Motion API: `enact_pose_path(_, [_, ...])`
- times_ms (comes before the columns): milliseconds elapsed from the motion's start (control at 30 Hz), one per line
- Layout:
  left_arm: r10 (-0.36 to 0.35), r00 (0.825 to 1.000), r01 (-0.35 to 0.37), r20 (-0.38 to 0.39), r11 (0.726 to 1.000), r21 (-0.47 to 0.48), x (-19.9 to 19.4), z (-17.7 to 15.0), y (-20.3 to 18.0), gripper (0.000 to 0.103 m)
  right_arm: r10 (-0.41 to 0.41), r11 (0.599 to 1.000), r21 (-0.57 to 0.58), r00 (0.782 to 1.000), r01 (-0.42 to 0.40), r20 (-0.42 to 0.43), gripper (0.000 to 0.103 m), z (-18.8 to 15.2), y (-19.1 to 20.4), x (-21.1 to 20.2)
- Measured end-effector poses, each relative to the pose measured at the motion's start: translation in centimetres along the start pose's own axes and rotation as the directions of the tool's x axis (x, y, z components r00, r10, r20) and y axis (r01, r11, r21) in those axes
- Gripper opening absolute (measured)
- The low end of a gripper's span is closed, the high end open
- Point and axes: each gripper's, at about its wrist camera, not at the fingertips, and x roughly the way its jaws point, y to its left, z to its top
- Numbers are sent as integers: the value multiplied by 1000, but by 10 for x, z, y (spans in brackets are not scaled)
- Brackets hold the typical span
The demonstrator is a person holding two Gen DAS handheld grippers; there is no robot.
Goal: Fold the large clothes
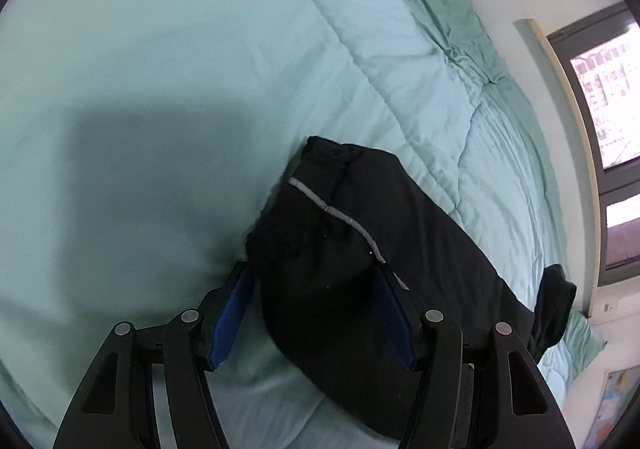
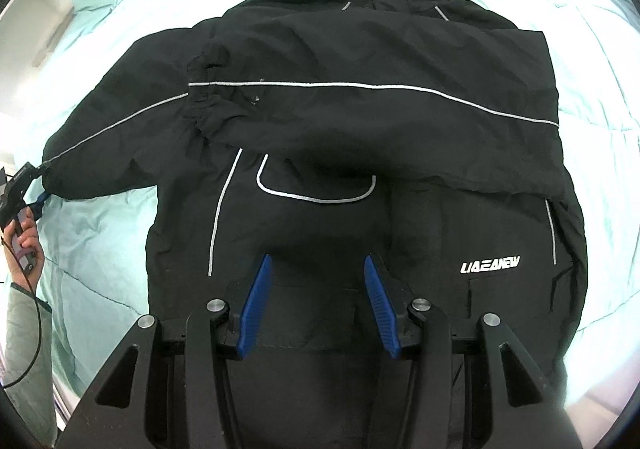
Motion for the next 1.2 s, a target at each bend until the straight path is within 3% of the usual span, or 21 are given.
enact_pose_path(67, [3,1000,-4,22,999,43,-3,-3,-6,40,2,1000,-3,1000,-2,-14,51,1,3,6])
enact_pose_path(167, [16,997,-23,73,995,100,-17,-9,-18,26,8,1000,-20,1000,-9,-24,51,3,8,11])
enact_pose_path(400, [-30,986,2,167,986,169,-64,-22,-57,21,55,995,-86,998,-55,-12,51,10,21,9])
enact_pose_path(567, [-106,973,48,203,961,273,-98,-52,-114,19,95,989,-116,995,-94,6,51,10,15,2])
enact_pose_path(733, [-190,968,104,162,896,431,-109,-103,-196,19,140,985,-104,990,-137,29,51,9,-10,-5])
enact_pose_path(800, [-210,971,125,118,858,498,-101,-130,-234,19,157,984,-97,987,-153,37,51,9,-25,-8])
enact_pose_path(1033, [-203,977,193,-60,739,646,-49,-227,-347,19,161,986,-52,983,-157,83,51,-1,-94,-20])
enact_pose_path(1200, [-194,964,265,-182,666,697,-18,-291,-413,19,160,987,5,982,-161,103,51,-3,-149,-20])
